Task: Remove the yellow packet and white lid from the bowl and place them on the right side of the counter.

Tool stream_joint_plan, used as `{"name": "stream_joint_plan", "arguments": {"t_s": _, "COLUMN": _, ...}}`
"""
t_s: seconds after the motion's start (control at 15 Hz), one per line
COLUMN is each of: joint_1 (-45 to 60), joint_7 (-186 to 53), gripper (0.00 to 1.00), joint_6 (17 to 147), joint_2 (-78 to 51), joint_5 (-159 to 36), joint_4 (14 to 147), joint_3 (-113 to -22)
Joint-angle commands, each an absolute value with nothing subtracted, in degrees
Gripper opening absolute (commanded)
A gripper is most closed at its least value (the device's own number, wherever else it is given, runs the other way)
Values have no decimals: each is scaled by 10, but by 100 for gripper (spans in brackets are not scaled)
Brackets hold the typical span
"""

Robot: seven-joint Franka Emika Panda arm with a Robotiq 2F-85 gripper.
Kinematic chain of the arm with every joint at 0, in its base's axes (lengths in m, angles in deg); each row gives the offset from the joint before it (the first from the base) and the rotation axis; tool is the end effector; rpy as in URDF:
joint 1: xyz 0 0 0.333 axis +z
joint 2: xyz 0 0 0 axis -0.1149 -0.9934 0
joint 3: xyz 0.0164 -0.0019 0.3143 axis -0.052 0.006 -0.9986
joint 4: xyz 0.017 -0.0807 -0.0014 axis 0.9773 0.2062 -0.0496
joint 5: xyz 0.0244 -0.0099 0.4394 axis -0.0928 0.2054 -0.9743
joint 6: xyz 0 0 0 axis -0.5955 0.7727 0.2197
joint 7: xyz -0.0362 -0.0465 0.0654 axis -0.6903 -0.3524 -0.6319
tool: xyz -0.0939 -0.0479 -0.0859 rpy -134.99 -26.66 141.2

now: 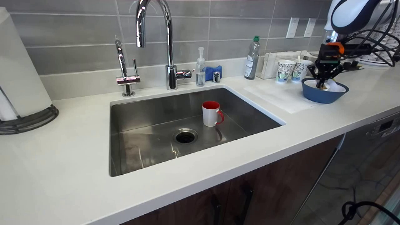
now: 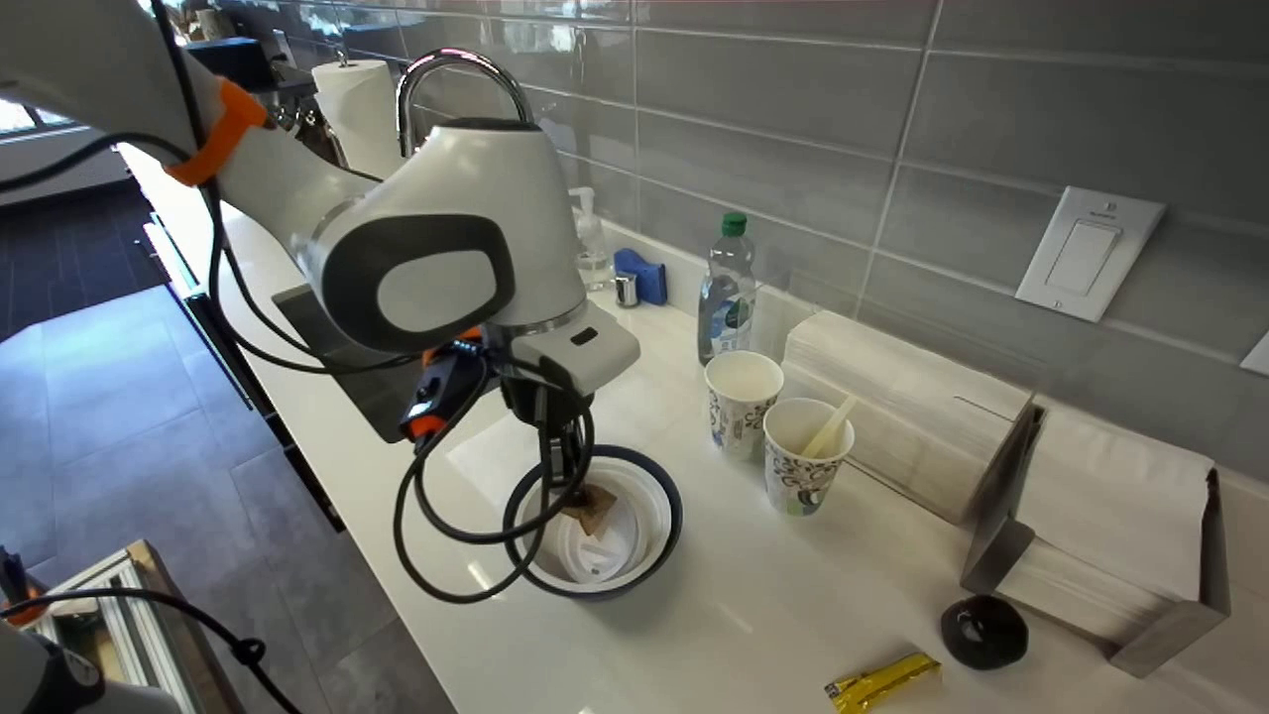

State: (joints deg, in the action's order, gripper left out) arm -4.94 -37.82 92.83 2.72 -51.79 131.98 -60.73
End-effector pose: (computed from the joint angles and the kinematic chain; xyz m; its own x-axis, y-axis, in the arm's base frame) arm 0.4587 -0.1894 0.2121 0.7033 -0.7063 0.0812 -0.7108 -0.6963 0.0999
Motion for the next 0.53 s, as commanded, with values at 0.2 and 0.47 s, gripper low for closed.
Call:
{"name": "stream_joint_plan", "arguments": {"t_s": 0.2, "joint_1": -64, "joint_7": -387, "gripper": 1, "joint_6": 892, "joint_2": 111, "joint_5": -523, "joint_4": 1334, "joint_3": -606}}
{"name": "stream_joint_plan", "arguments": {"t_s": 0.47, "joint_1": -82, "joint_7": -372, "gripper": 1, "joint_6": 913, "joint_2": 111, "joint_5": -515, "joint_4": 1322, "joint_3": -607}}
